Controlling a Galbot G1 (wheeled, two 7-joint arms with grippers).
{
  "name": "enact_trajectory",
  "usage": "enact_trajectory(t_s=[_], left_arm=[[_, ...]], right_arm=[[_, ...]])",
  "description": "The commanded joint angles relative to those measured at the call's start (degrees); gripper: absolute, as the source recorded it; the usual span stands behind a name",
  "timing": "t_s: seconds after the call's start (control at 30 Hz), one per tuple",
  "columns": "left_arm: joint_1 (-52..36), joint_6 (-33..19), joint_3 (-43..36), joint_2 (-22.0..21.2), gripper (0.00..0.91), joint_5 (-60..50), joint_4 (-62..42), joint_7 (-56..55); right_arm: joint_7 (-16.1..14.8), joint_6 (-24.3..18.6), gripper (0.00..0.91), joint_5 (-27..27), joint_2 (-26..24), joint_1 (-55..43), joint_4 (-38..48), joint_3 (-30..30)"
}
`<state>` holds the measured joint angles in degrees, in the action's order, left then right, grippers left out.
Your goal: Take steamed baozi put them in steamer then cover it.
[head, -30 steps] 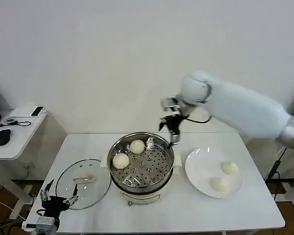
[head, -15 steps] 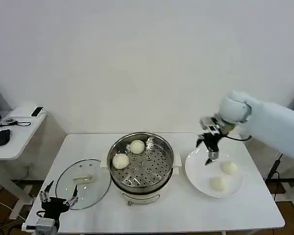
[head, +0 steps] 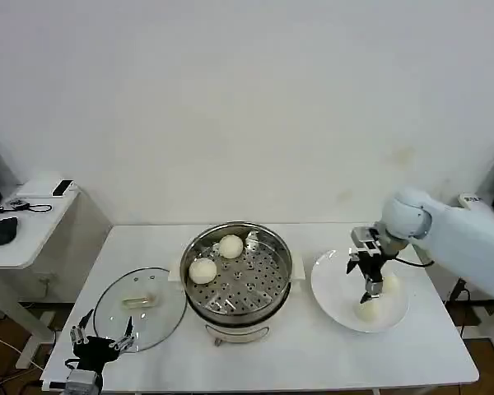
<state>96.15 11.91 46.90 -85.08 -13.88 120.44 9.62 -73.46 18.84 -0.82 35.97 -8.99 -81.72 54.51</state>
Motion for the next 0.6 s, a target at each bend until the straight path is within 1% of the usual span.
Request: enact_trajectory(t_s=[0.03, 0.23, 0.6], left_arm=[[-0.11, -0.02, -0.06, 0.07, 0.907, -0.09, -0.49, 0.02], [-0.12, -0.04, 0.18, 0.24, 0.907, -0.07, -1.02, 0.00], [-0.63, -0.05, 0.17, 0.25, 0.907, -0.15, -2.11, -0.04]], right_arm=[[0.32, -0.16, 0.907, 3.33, -0.10, 5.65, 2.27, -3.00], [0.61, -0.57, 0.907, 5.14, 1.31, 7.69, 4.39, -3.91], [1.05, -1.57, 0.907, 6.85, 1.07, 10.16, 6.42, -4.93]])
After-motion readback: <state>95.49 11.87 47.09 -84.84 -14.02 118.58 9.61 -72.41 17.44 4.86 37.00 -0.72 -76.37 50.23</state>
